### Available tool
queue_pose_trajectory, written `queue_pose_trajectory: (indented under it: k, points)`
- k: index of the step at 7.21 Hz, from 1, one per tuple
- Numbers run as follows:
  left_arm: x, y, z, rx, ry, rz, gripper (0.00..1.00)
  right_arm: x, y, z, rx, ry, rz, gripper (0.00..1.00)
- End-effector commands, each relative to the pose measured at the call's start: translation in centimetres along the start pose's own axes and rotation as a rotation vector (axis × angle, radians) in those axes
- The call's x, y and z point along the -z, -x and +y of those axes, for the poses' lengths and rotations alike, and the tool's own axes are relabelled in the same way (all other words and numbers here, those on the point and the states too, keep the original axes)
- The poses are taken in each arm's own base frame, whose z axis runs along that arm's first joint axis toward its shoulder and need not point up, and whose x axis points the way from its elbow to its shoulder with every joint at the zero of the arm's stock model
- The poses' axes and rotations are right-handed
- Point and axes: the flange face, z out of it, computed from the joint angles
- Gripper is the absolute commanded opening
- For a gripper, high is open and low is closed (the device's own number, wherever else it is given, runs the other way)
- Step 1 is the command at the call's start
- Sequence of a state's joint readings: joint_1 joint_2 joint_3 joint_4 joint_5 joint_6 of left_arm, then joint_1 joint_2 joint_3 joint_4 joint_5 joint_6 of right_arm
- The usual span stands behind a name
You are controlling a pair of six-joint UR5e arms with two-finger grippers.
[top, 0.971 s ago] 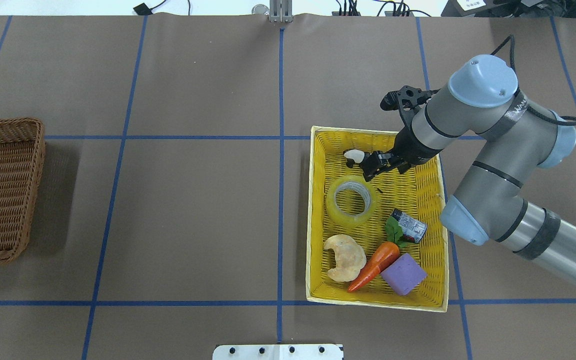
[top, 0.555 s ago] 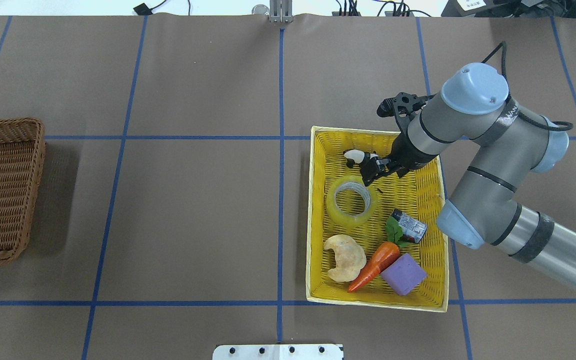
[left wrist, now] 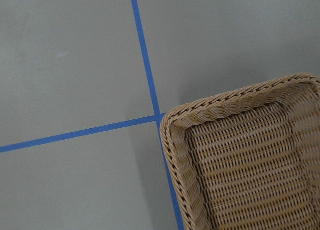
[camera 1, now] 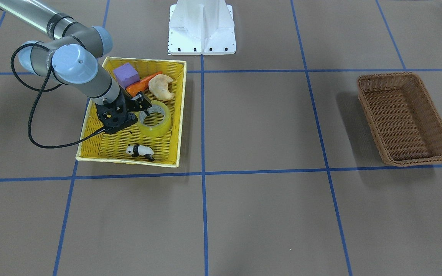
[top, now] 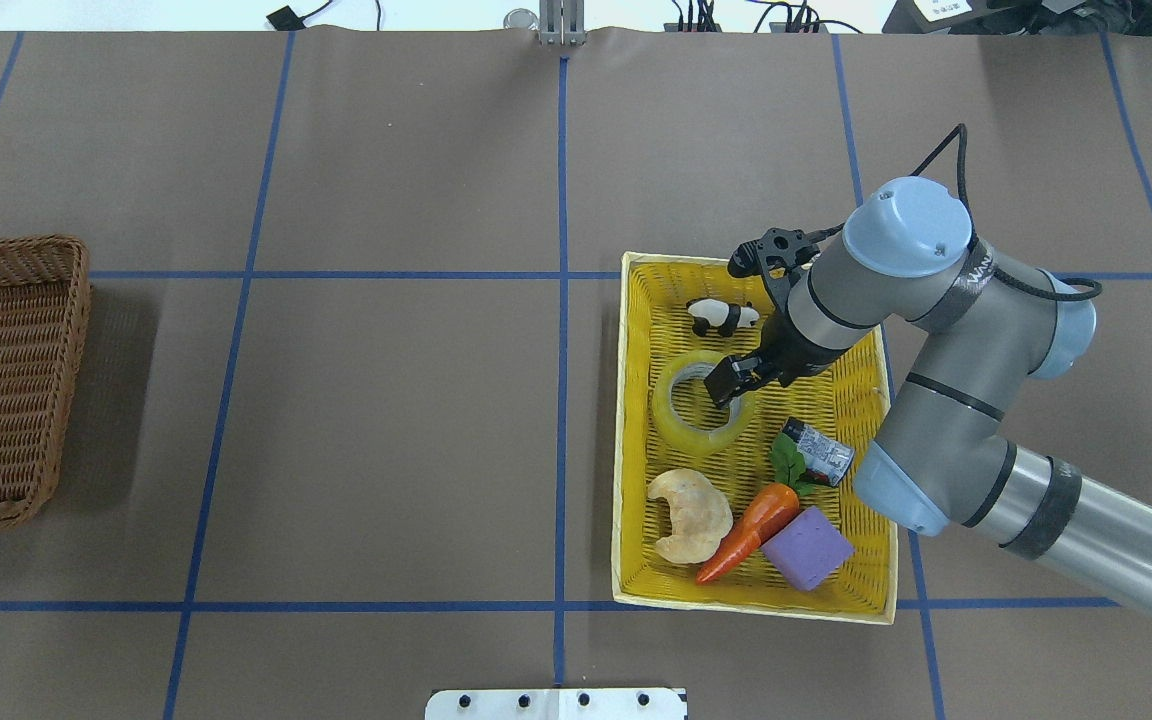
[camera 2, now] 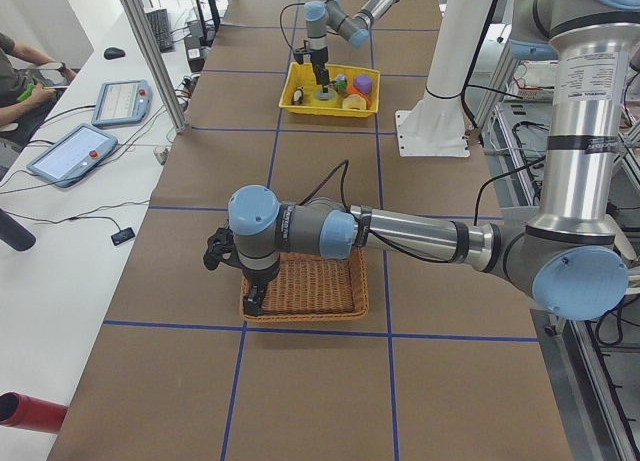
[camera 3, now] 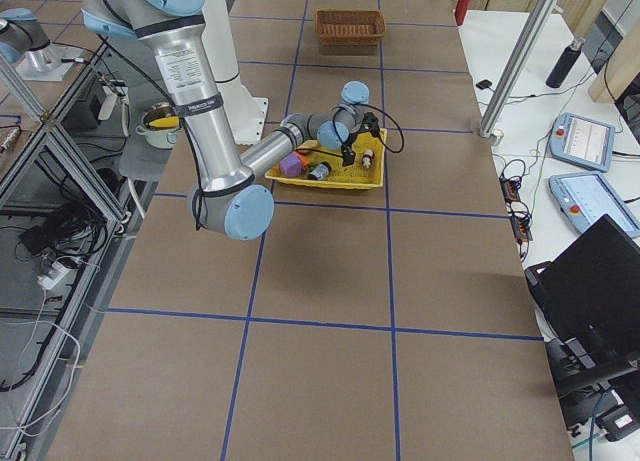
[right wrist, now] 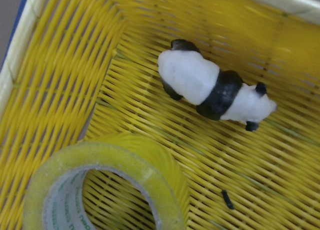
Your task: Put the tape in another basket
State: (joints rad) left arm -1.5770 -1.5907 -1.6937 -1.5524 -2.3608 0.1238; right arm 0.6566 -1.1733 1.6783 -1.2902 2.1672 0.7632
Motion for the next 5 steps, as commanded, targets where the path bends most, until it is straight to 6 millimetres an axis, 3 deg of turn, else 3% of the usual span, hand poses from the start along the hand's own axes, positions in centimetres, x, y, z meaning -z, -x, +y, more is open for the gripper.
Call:
queue_pose_trajectory:
  k: [1,3,5]
  points:
    - [-0.01,0.00,0.00,0.000,0.000,0.000,0.99,-1.02,-0.22,0.03,0.011,0.013,0.011,0.84]
    - [0.05,-0.05,-0.01,0.000,-0.001,0.000,0.99,-0.95,-0.20,0.05,0.016,0.017,0.004,0.00]
    - [0.00,-0.03,0.06,0.000,0.000,0.002,0.99,-0.52,-0.05,0.00,0.004,0.013,-0.002,0.00]
